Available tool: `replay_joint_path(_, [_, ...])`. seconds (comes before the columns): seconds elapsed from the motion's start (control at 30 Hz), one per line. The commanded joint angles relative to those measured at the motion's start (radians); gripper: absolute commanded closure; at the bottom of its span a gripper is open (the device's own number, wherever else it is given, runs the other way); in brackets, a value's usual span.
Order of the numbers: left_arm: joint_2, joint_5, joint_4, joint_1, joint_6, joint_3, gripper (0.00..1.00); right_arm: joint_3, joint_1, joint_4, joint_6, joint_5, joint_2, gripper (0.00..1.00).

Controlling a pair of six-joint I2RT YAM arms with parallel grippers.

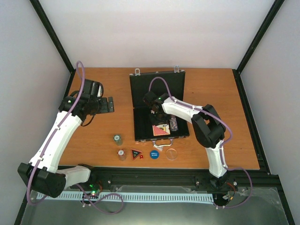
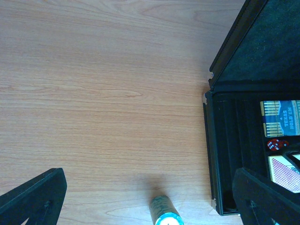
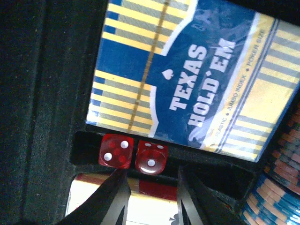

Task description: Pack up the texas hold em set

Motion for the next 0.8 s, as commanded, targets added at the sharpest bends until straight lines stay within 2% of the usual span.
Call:
replay_joint_path(0.0, [0.006,0.000,0.019,0.001,0.015,0.018,0.00,0.003,-0.008,-0.011,0.002,0.018,-0.050,0.68])
replay_joint_path(0.23, [0.012,0.006,0.021,0.001,0.008,0.026,0.00,-0.006,-0.006,-0.035,0.019,-0.004,-0.153,0.67])
replay_joint_path(0.27, [0.012,0.009,0.021,0.000,0.007,0.027,0.00,-0.009,-0.006,-0.038,0.021,-0.013,-0.166,0.64])
replay_joint_path(0.37, [0.011,0.014,0.019,0.001,0.005,0.030,0.00,-0.031,0.011,-0.038,0.014,-0.022,-0.214,0.44])
replay_joint_path(0.43, [0.008,0.014,0.019,0.001,0.002,0.028,0.00,-0.051,0.039,-0.043,0.008,-0.020,-0.235,0.34])
replay_joint_path(0.53, [0.007,0.013,0.019,0.000,-0.005,0.023,0.00,-0.072,0.112,-0.059,0.005,-0.020,-0.252,0.19])
replay_joint_path(0.6, [0.005,0.015,0.019,0.001,-0.010,0.022,0.00,-0.094,0.176,-0.061,0.007,-0.016,-0.272,0.05])
replay_joint_path(0.63, [0.006,0.018,0.018,0.001,-0.012,0.020,0.00,-0.106,0.208,-0.060,0.013,-0.015,-0.285,0.01])
replay_joint_path(0.77, [-0.001,0.021,0.023,0.001,-0.024,0.011,0.00,-0.157,0.293,-0.042,0.047,-0.072,-0.324,0.00])
